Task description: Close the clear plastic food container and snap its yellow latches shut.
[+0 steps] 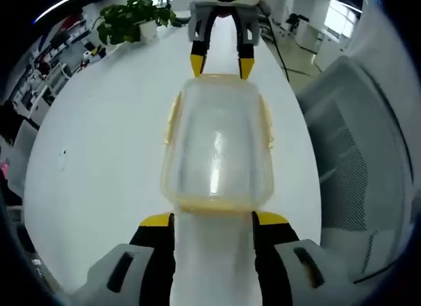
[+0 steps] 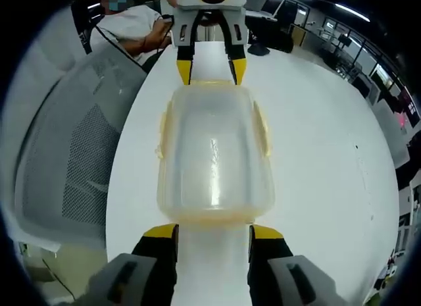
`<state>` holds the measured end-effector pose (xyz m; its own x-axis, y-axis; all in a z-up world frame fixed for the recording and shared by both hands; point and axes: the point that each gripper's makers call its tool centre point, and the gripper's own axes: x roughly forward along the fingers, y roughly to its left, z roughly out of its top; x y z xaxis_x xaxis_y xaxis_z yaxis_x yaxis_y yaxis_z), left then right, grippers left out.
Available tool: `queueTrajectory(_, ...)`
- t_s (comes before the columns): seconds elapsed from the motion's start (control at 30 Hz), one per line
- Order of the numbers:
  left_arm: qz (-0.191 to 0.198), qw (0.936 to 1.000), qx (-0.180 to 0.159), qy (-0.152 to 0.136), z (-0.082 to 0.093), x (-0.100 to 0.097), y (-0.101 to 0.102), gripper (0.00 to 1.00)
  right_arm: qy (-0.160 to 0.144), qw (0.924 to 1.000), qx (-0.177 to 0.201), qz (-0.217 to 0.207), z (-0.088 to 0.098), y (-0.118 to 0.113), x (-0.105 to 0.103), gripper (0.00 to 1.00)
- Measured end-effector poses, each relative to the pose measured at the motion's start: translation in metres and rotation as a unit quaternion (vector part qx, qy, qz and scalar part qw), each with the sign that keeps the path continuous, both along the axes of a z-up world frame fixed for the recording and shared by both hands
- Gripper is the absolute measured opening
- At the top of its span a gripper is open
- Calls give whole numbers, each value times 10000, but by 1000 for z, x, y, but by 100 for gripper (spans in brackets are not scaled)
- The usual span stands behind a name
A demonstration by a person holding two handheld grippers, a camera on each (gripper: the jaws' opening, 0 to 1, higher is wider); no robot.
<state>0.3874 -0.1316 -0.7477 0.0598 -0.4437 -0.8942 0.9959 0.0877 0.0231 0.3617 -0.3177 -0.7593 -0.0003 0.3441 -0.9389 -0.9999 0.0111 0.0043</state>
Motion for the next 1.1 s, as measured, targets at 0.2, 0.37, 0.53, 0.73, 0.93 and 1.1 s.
queueTrajectory(0.2,31,10000,-1,48,0,-4,6,57,63,9999,43,-124,2,-7,-3,51)
queueTrajectory(0.37,96,9999,-27,108,3,-8,6,54,40,9990,210,-404,11,-7,1,50)
queueTrajectory(0.53,301,9994,-109,159,9,-10,1,49,196,9955,529,-764,22,-1,2,47)
queueTrajectory(0.73,639,9973,-106,355,12,-13,0,45,232,9904,710,-1163,31,7,6,48)
queueTrajectory(0.93,1237,9914,-161,393,21,-4,-1,44,346,9847,774,-1523,33,11,7,46)
queueTrajectory(1.1,1645,9843,-157,615,22,-5,-1,44,558,9722,880,-2097,37,17,8,43)
